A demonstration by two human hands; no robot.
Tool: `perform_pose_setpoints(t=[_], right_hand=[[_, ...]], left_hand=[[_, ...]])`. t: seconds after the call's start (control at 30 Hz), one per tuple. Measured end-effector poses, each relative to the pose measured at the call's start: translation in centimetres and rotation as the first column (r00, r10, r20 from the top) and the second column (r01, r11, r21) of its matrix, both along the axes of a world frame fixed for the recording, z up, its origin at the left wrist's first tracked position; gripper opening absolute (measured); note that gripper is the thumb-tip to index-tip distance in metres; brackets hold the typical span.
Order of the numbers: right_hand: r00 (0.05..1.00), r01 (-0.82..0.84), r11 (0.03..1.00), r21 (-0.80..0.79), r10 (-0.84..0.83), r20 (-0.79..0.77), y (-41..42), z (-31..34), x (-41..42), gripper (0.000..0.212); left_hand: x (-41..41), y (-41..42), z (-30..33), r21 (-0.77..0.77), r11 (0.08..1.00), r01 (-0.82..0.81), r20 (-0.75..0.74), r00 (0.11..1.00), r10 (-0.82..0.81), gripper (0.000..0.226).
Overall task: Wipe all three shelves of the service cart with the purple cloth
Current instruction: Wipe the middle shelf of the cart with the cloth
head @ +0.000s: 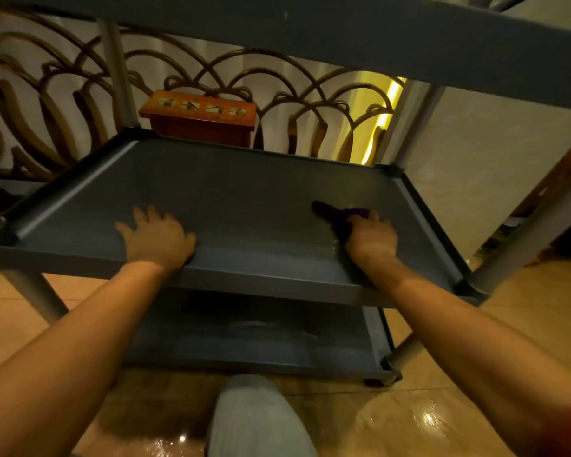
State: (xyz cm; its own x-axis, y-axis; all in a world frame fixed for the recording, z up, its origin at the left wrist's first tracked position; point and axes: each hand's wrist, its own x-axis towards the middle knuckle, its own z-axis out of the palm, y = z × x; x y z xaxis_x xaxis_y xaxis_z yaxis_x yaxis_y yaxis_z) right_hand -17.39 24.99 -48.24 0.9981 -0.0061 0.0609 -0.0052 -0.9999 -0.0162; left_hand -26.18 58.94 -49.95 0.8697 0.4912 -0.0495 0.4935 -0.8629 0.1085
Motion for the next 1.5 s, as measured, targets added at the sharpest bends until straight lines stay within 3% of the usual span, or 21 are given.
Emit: perform_pose_setpoints(t=[0.1,0.23,0.33,0.43,0.57,0.67,0.73,0.8,0.87,0.93,1.03,1.1,1.13,1.3,1.4,1.5], right_hand=[[0.983,-0.181,0.968,0.175,0.172,0.064,5.4,0.8,-0.3,0.044],[0.907,-0.42,0.907,-0.014,0.42,0.019,11.3,-1.5,-2.3,0.054],[0.95,-0.302,0.949,-0.089,0.307,0.048,6.8,-1.7,-1.0,0.046],[0.998,-0.051,0.979,-0.196,0.057,0.029,-1.8,-1.0,0.0,0.043],[0.967,0.204,0.934,-0.293,-0.239,-0.09,-6.9,0.8,0.0,0.048],[0.928,0.22,0.941,-0.256,-0.283,-0.243,-6.9,3.5,1.4,0.071],[0.946,0.149,0.944,-0.293,-0.223,-0.235,-7.8,5.4,2.6,0.082],[0.96,0.011,0.952,-0.307,-0.096,-0.263,-9.7,5.6,2.8,0.072],[0.927,0.001,0.99,-0.138,-0.052,-0.371,-11.5,4.9,2.0,0.061],[0.928,0.08,0.996,-0.04,-0.089,-0.362,-12.2,3.6,1.1,0.062],[0.931,0.071,0.956,-0.284,-0.167,-0.326,-11.5,2.5,-0.7,0.068],[0.918,0.04,0.894,-0.447,-0.21,-0.337,-10.3,2.6,-2.0,0.073],[0.916,0.058,0.895,-0.443,-0.225,-0.333,-9.6,3.0,-2.3,0.079],[0.889,0.113,0.986,-0.122,-0.155,-0.431,-7.7,5.8,-2.2,0.086],[0.929,0.05,0.998,-0.042,-0.062,-0.366,-9.6,6.3,-2.3,0.101],[0.931,0.007,0.968,0.25,0.085,-0.355,-10.8,4.1,-3.1,0.086]], left_hand=[[1.0,-2.4,0.6,-0.051,0.99,0.128,0.143,0.982,-0.12,0.052],[1.9,-4.3,-0.9,-0.105,0.974,0.203,0.034,0.979,-0.2,0.055],[2.0,-3.9,-1.5,-0.09,0.975,0.205,-0.023,0.978,-0.208,0.062],[2.2,-4.4,-1.6,-0.068,0.977,0.203,-0.035,0.978,-0.206,0.065],[2.1,-5.0,-1.3,-0.058,0.977,0.204,-0.013,0.979,-0.205,0.065],[1.5,-5.1,-0.8,-0.059,0.979,0.195,-0.011,0.981,-0.196,0.062],[1.0,-5.1,-0.6,-0.05,0.973,0.225,0.145,0.966,-0.216,0.05],[0.3,-5.0,-0.7,0.002,0.954,0.3,0.39,0.878,-0.277,0.035],[0.0,-4.9,-0.9,0.072,0.926,0.369,0.488,0.797,-0.356,0.029],[0.0,-4.8,-1.1,0.069,0.91,0.408,0.403,0.824,-0.399,0.034],[0.5,-4.9,-1.4,0.043,0.924,0.379,0.272,0.886,-0.376,0.043],[0.6,-4.9,-1.7,0.06,0.928,0.369,0.281,0.885,-0.37,0.045],[0.6,-4.8,-1.7,0.064,0.932,0.358,0.289,0.887,-0.36,0.045],[-0.2,-4.9,-0.8,0.012,0.914,0.406,0.333,0.86,-0.386,0.035],[-1.1,-2.4,0.1,-0.041,0.884,0.466,0.426,0.808,-0.407,0.031],[-2.6,4.2,0.1,0.127,0.93,0.346,0.252,0.895,-0.368,0.046]])
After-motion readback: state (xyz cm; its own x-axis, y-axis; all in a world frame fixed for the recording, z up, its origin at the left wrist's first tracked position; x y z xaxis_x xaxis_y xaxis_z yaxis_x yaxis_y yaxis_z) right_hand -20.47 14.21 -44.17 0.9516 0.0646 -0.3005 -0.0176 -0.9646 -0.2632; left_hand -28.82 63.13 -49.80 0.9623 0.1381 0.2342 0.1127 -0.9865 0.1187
